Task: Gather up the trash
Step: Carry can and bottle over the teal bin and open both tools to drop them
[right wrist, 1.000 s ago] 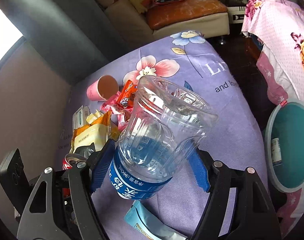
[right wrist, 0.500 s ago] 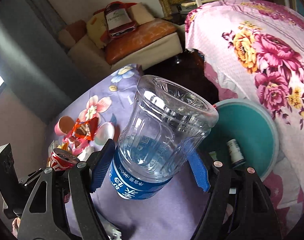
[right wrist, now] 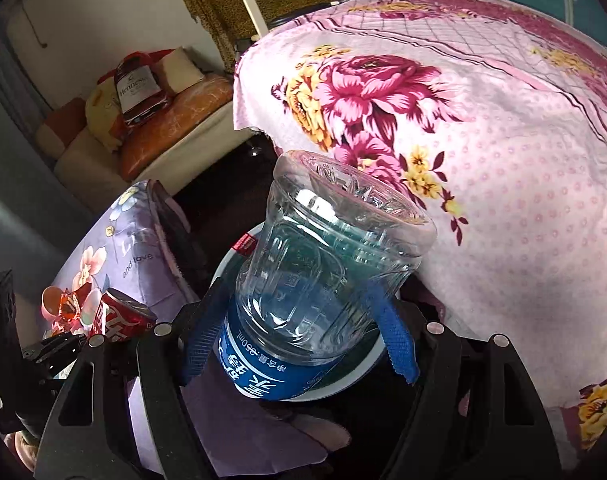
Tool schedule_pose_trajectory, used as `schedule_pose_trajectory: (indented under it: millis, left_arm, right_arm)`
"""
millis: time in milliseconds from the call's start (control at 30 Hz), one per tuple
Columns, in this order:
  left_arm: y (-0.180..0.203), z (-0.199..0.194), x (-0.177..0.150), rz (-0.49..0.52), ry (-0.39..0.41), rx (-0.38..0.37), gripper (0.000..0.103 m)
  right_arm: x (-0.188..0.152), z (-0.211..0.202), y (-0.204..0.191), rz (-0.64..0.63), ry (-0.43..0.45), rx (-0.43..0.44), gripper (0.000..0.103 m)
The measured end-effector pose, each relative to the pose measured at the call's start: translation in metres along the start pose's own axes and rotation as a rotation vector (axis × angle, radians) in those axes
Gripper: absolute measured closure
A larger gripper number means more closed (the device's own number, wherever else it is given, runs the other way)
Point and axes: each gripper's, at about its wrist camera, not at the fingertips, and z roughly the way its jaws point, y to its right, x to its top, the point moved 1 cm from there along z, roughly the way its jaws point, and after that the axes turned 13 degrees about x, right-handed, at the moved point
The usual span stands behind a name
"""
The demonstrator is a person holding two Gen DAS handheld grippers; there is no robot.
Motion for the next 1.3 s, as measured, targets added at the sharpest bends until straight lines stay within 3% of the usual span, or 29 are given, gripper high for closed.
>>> schedule_pose_trajectory:
  millis: [233, 500, 633, 800, 1033, 1300]
  left_arm:
    - [0.032, 0.038, 0.018, 0.051, -0.058, 0.006, 0.042]
    - [0.035, 0.065, 0.021, 0.049, -0.107, 0.020, 0.041]
    - [0.031, 0.065, 0.022, 0.036, -0.098, 0.020, 0.026]
    - [0.026, 0.061, 0.020, 0.015, -0.094, 0.003, 0.025]
    - [0.011, 0.053, 0.010, -0.026, -0.094, -0.010, 0.014]
    - [-0.009, 0.041, 0.001, -0.084, -0.086, -0.035, 0.013]
  right_arm:
    - [-0.001, 0.004, 0.030, 0.032, -0.008, -0.036, 0.034]
    - [0.000, 0.020, 0.040, 0.049, -0.032, -0.045, 0.034]
    - [0.002, 0.026, 0.039, 0.047, -0.042, -0.045, 0.034]
    - [-0.001, 0.033, 0.036, 0.042, -0.058, -0.046, 0.034]
    - [-0.005, 0.043, 0.030, 0.031, -0.090, -0.047, 0.034]
    - [-0.011, 0.055, 0.018, 0.010, -0.133, -0.054, 0.034]
